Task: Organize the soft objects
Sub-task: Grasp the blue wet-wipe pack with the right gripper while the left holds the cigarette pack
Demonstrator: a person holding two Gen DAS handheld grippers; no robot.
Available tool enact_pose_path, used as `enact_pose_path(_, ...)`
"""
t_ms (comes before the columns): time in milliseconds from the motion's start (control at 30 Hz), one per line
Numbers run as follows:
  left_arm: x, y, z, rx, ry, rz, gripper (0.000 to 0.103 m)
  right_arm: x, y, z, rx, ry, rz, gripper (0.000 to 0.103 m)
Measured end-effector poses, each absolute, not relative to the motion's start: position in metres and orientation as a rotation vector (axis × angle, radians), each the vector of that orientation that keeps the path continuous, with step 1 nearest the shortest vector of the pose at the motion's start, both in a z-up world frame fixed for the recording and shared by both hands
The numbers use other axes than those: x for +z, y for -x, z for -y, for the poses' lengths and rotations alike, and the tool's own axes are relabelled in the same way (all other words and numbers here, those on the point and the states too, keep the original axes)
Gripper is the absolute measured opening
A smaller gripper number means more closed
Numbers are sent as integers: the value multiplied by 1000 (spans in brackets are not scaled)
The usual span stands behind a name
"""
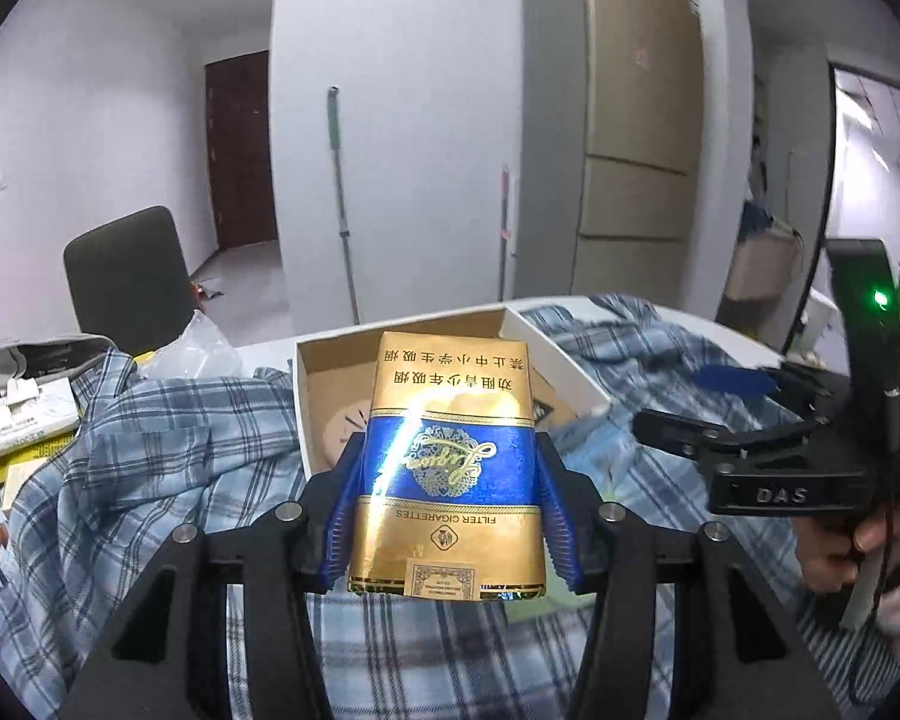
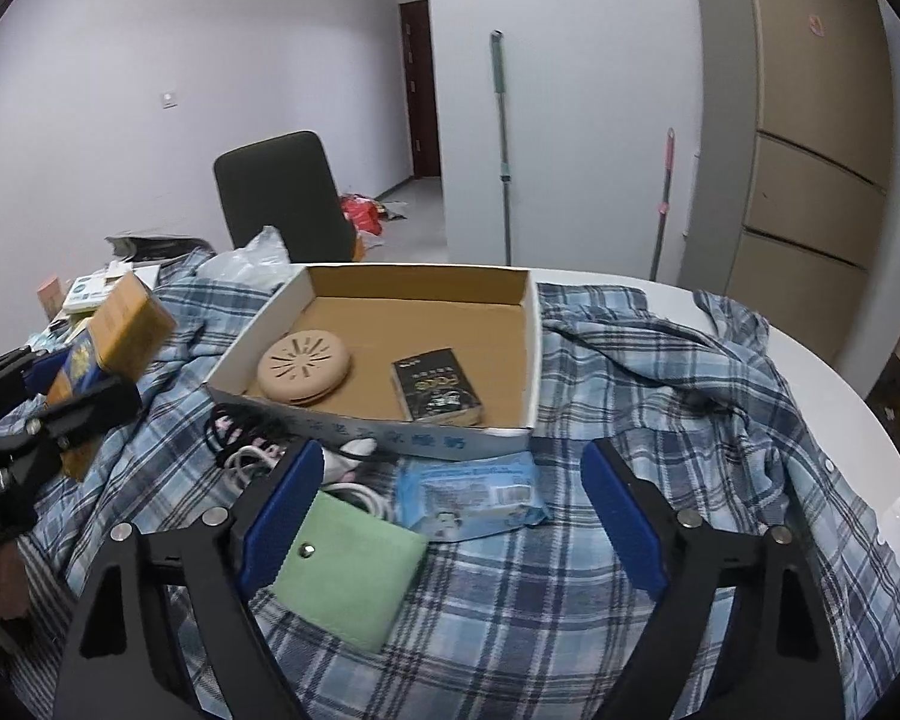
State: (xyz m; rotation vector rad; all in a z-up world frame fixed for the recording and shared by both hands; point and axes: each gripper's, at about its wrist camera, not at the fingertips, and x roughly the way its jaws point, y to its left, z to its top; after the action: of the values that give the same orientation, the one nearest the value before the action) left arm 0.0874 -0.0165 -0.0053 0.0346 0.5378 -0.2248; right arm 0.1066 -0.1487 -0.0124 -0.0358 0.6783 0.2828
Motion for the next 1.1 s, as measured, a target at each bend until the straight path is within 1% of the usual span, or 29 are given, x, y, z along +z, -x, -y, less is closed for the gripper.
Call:
enact_pose_path(200,-16,-99,19,-188,14,-504,54,-8,-119,169,257,7,-656,87)
enact_pose_path(367,-30,-99,17,-202,5,-490,54,-30,-135,164,310,28,-752,87)
enact_pose_path(433,-31,-101,13,-207,23,-496,54,-33,-137,162,312,43,-765,87)
enact_pose_path(567,-32,-99,8,-217,45,-505,54,-42,-147,153,366,74,-857,87)
enact_pose_path(733,-33,-99,8,-225,48,-510,54,-54,-167,135,330,278,-971,87)
enact_pose_path(833,-32,-97,6,-225,57,-505,54,-60,-175,135,423,225,-1061,87)
enact_pose_path(1000,-35,-103,5,-244,82,-541,55,-70,-179,127,377,291,-1072,87)
enact_pose_path(1100,-35,-103,5,-251,85,-546,55,-72,-178,127,378,283,-1066,87)
